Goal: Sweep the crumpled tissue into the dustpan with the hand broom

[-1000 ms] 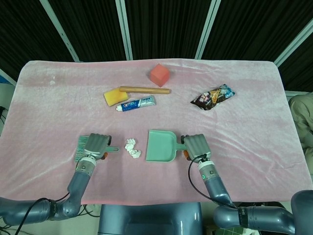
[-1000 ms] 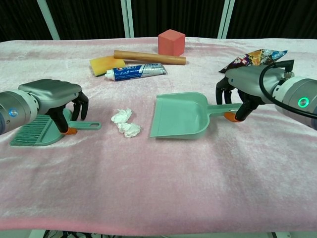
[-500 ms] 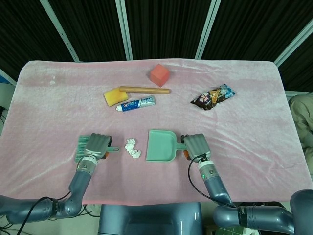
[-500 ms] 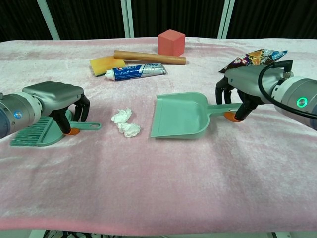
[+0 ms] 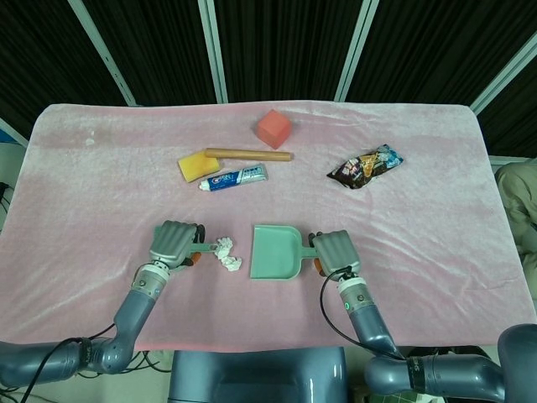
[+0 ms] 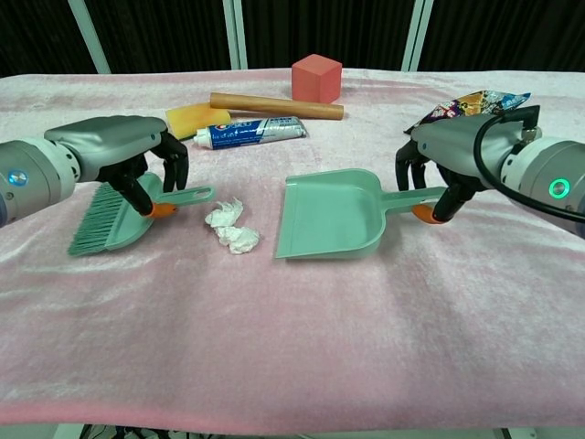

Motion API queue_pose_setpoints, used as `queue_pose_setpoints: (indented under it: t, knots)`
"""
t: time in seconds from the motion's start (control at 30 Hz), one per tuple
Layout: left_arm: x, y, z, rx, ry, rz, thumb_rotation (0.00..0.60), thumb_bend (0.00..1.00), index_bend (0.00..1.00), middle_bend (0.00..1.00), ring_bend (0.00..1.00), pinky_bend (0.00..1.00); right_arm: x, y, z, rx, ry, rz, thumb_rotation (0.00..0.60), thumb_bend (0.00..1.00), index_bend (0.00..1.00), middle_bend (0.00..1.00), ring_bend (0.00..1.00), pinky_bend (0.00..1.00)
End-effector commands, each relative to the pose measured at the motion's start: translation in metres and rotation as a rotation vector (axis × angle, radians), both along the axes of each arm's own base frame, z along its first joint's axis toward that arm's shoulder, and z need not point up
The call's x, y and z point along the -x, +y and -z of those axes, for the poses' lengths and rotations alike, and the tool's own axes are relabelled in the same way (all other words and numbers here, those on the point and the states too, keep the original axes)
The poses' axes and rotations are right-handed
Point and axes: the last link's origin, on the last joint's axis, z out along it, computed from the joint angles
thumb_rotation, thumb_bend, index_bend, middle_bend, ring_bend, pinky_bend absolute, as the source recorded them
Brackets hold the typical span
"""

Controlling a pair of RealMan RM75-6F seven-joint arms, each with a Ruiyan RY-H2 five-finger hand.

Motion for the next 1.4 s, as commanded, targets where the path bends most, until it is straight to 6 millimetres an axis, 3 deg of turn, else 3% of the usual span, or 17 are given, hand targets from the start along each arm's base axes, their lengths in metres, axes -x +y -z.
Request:
queue_pose_setpoints:
  t: [0.03,0.33,1.0,1.4]
  knots:
    - [-0.009,-0.002,-0.003,0.008,-0.107,0.018,0.6,0.41,0.6,0.65,0.9,0.99,-0.001,0.003,-0.001,0.001,0.028,-0.014,0.6,0.52,0.68,0.64,0.73,0.78]
    - [-0.031,-0.006,0.003,0.02,-0.285,0.058,0.6,0.41,0.6,0.65,0.9,0.99,-0.007,0.005,-0.01,0.022,0.047,-0.022,0.6,0.52,0.68,0.64,0.73,0.78]
    - [-0.061,-0.009,0.047,0.076,-0.516,0.008,0.6,0.41,0.6,0.66,0.9,0.99,-0.003,0.011,-0.004,0.009,0.097,-0.014,0.6,0.52,0.68,0.64,0.73,0.78]
    - [-0.12,-0.004,0.067,0.131,-0.641,0.094,0.6,0.4,0.6,0.65,0.9,0.99,-0.005,0.014,0.0,-0.004,0.076,0.005,0.6,0.52,0.68,0.64,0.73,0.78]
